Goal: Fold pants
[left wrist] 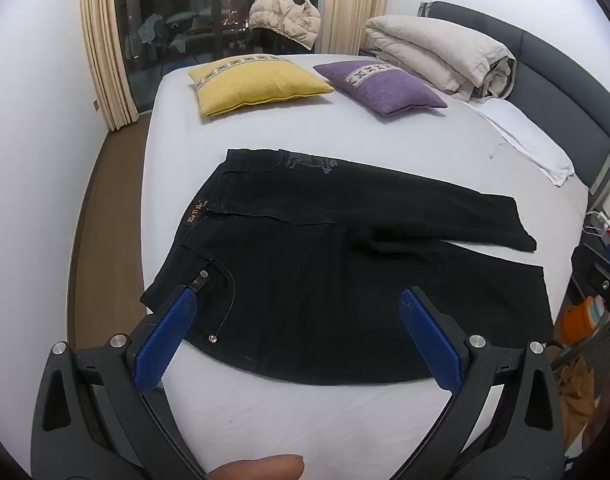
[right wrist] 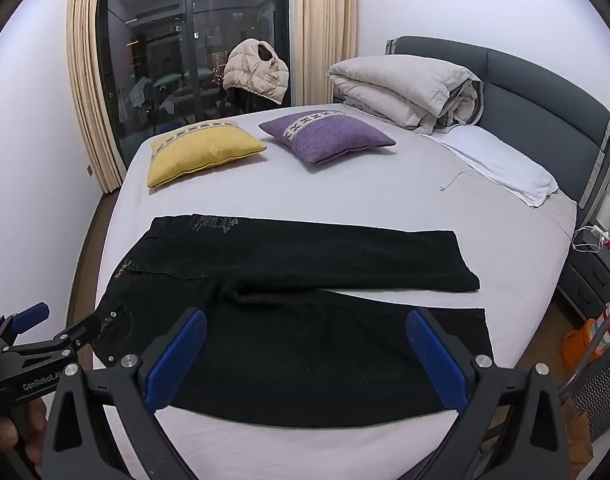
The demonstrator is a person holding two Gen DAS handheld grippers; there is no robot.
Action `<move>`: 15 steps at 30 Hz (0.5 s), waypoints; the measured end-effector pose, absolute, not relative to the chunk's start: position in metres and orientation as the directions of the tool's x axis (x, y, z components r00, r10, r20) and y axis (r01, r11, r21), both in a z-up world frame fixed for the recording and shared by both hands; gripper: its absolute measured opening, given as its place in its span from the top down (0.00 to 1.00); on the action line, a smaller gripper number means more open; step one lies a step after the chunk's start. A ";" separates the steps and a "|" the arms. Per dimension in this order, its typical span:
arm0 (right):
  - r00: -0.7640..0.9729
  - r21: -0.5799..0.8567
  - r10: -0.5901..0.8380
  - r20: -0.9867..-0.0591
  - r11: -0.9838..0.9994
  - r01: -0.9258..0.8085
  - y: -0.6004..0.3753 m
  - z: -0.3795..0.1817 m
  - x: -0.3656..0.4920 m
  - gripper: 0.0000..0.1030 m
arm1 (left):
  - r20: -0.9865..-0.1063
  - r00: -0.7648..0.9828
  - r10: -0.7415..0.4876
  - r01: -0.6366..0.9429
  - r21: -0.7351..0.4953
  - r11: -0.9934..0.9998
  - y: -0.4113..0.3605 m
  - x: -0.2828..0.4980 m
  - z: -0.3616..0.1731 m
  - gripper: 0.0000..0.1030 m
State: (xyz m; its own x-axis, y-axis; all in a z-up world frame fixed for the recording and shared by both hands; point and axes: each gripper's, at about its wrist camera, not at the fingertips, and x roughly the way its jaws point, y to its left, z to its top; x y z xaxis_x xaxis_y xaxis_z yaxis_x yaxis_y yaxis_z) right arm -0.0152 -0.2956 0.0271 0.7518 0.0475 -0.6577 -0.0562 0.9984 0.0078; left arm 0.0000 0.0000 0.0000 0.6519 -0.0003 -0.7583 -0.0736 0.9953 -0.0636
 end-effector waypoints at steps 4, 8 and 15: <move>0.749 0.004 0.044 -0.662 0.998 -0.055 -0.296 0.027 -0.015 0.00 | -0.756 0.654 0.009 -0.075 -0.052 0.996 0.000 0.000 0.000 0.00; 0.747 0.003 0.044 -0.663 0.998 -0.055 -0.296 0.026 -0.015 0.00 | -0.758 0.652 0.012 -0.076 -0.050 0.996 0.000 0.000 0.000 0.00; 0.744 0.003 0.043 -0.666 0.998 -0.055 -0.297 0.026 -0.014 0.00 | -0.759 0.651 0.010 -0.076 -0.052 0.996 0.000 0.000 0.000 0.00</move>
